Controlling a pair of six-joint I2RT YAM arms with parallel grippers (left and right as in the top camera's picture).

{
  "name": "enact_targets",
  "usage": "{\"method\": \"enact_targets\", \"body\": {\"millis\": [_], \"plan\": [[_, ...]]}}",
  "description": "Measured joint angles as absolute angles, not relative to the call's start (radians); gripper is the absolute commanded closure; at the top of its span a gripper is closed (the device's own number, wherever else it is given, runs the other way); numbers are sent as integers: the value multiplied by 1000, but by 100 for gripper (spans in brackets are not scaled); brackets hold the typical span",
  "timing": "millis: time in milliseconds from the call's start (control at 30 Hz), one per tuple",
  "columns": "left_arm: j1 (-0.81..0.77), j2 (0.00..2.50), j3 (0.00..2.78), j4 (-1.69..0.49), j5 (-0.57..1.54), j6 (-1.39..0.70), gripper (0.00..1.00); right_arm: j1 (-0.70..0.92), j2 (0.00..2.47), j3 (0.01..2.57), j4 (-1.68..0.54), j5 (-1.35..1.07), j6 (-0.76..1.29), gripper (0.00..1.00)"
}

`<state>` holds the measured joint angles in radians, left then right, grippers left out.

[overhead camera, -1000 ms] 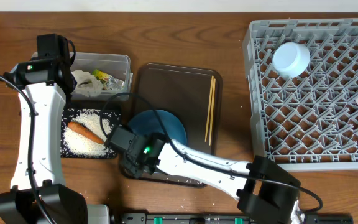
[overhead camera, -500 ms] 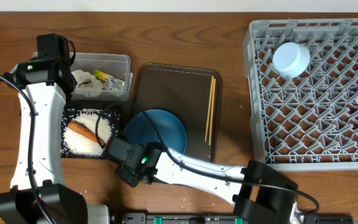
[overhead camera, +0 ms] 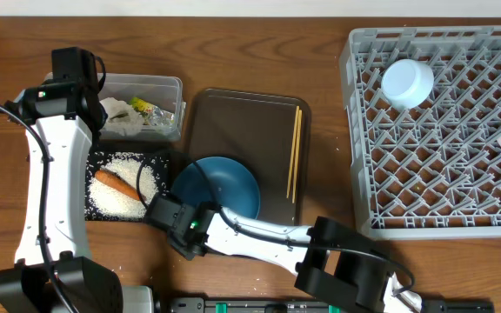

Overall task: Sort waste into correct bins and load items into the dishwasher rack
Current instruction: 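Grip the rim of the blue bowl with the right gripper, then carry the blue bowl right and lay it in the dish rack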

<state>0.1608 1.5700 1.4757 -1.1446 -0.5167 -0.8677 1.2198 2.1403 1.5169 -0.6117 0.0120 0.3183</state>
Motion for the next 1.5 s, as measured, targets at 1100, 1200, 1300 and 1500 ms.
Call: {"method": "enact_targets", "body": {"millis": [1100,1200,1300,1500], "plan": [[161,1570,1476,-1145,-517,-868,2,379,1586,1807,-1162,-237,260,99],[161,1570,1476,-1144,-517,-868,2,205,1515,1807,-1198,-415,208,99],[161,1570,1476,-1145,-516,-868,2,50,1486,1798,-1243,-573,144,99],[161,1570,1476,-1144,-517,-868,2,-176,1484,1652,-1240,-839,19,99]]}}
